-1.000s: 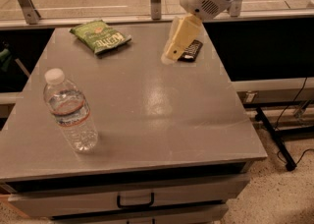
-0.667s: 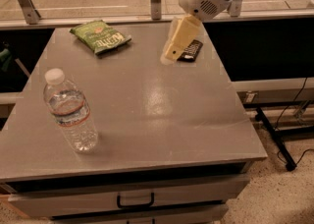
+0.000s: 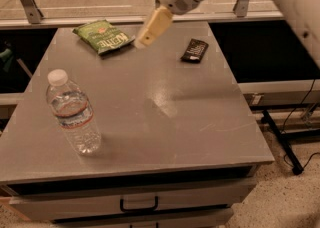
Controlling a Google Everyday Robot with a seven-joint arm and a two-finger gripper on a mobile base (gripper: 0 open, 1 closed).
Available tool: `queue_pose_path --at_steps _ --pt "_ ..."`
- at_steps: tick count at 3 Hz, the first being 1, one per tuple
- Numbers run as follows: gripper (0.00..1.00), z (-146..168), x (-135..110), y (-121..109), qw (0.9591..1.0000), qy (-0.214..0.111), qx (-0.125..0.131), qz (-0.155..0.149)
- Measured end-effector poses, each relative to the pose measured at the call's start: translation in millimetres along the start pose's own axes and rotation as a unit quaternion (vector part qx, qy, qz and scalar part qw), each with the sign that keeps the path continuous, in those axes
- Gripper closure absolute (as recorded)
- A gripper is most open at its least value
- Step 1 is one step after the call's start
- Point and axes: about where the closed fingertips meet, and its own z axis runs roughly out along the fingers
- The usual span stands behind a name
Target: Move green jalapeno chip bag near rxbar chocolate
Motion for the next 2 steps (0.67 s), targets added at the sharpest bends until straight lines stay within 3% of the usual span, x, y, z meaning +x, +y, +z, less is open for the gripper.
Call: queue_pose_path --at_steps 1,2 --pt "0.0 60 -15 -33 0.9984 -0.055 0.002 0.014" --pt "0.0 110 -16 -51 0.9962 -0.074 0.015 0.044"
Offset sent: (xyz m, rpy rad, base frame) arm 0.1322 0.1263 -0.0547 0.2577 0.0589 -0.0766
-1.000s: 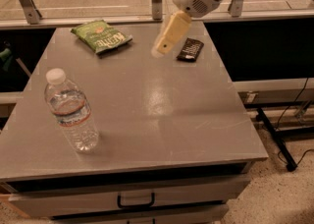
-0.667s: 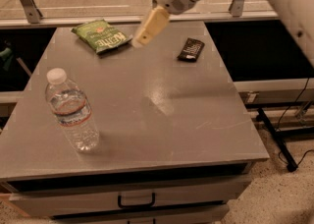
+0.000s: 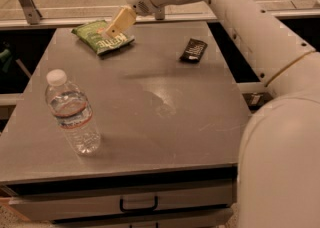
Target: Move green jalapeno chip bag near rxbar chocolate
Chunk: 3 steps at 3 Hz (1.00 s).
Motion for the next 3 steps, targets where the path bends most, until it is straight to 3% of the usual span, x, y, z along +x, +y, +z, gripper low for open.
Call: queue_pose_path --at_steps 1,3 --pt "0.0 32 27 -11 0.9983 0.034 0.032 0.034" --pt "0.0 88 76 -5 0.9905 0.094 0.027 0.096"
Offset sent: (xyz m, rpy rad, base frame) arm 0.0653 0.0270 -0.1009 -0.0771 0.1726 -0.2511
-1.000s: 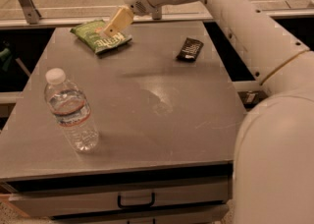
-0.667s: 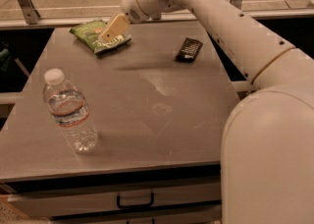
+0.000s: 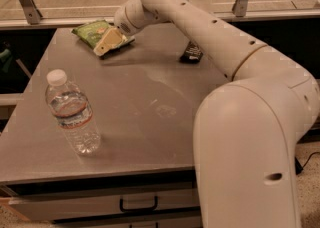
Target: Move green jalapeno chip bag near rxbar chocolate
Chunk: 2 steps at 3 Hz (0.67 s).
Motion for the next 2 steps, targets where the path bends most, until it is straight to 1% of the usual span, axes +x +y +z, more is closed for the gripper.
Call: queue_pose_path --at_steps 1,2 --pt "0.0 18 17 -2 0.9994 0.021 -0.008 0.026" --pt "0.19 30 25 1 0.9983 0.028 -0.024 0.046"
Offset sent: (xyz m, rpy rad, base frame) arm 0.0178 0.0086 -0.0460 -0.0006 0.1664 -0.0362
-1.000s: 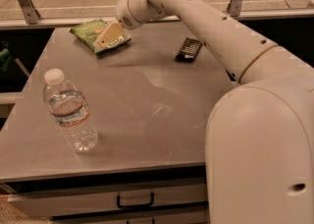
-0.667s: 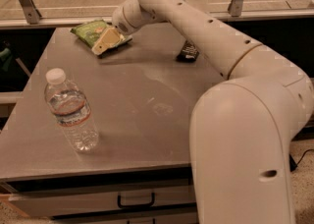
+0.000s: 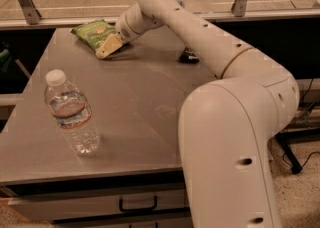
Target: Move green jalapeno chip bag near rxbar chocolate
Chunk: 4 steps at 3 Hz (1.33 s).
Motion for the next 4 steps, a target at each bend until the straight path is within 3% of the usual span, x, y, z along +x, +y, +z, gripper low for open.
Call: queue_pose_path --at_steps 3,4 --pt "0.88 -5 9 12 0.9998 0.003 -0.011 0.016" --pt "1.0 -38 -6 10 0.9997 -0.014 0.011 -0.014"
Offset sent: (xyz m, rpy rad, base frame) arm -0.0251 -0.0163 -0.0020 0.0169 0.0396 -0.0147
